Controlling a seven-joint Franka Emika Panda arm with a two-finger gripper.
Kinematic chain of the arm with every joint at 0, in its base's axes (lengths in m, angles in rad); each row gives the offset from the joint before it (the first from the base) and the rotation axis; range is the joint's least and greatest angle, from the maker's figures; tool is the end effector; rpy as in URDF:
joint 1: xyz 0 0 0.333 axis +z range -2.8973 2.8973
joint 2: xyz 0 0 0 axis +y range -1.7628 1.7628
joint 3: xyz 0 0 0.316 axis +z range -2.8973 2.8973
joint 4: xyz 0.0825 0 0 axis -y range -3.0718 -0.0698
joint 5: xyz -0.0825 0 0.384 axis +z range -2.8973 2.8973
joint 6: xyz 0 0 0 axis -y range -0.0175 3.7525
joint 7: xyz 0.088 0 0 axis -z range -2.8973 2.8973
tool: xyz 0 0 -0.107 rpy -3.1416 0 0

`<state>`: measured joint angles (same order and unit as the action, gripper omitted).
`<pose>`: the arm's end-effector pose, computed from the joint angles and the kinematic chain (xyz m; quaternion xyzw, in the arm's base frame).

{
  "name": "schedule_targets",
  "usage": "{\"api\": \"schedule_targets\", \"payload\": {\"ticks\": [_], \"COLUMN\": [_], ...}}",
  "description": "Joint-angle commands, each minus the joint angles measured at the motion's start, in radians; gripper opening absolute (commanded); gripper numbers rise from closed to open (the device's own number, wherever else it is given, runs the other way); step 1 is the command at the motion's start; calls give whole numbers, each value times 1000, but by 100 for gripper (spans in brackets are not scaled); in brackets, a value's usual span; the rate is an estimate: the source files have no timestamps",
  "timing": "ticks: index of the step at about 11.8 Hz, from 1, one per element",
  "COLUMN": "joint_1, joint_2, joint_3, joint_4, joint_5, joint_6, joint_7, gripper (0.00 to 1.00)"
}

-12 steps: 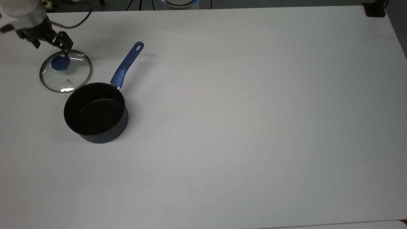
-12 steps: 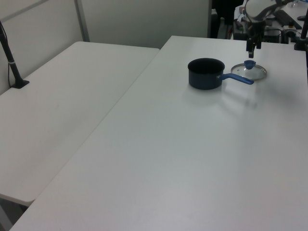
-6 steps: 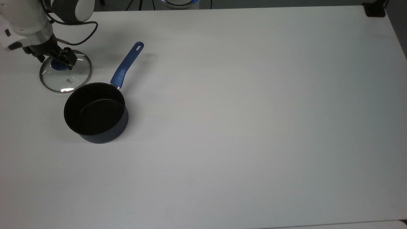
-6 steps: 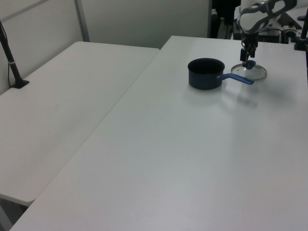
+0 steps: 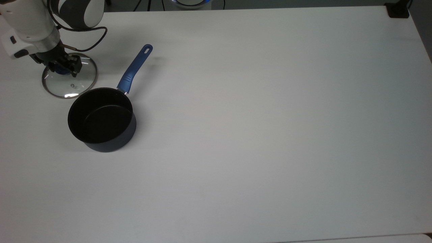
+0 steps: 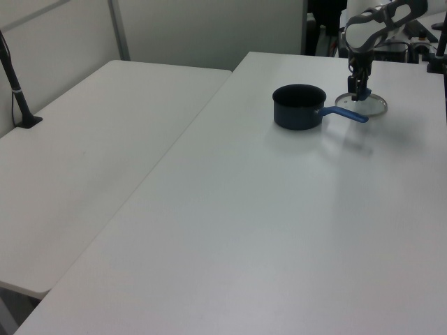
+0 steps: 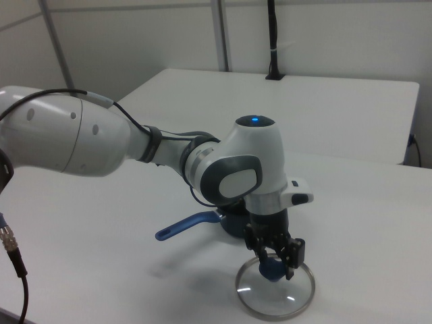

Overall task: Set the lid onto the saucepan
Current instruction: 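Lift the glass lid off the table by its knob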

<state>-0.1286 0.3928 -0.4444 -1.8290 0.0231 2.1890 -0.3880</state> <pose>0.5465 -0.3278 0.3384 0.9938 -0.0838 -0.0314 0.0661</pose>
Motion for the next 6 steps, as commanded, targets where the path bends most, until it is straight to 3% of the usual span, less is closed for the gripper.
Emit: {"api": "schedule_targets", "payload": {"ticks": [1,3,6], "joint_1": [7,6,4], "joint_2": [-17,-43,-46], "joint_3": [-5,-10,-19], "joint_4": [2,34,186], "joint_5": [20,18,3], "joint_6": [-53,-131,-303], "joint_7": [-44,-61,-84], "gripper": [34,33,33]}}
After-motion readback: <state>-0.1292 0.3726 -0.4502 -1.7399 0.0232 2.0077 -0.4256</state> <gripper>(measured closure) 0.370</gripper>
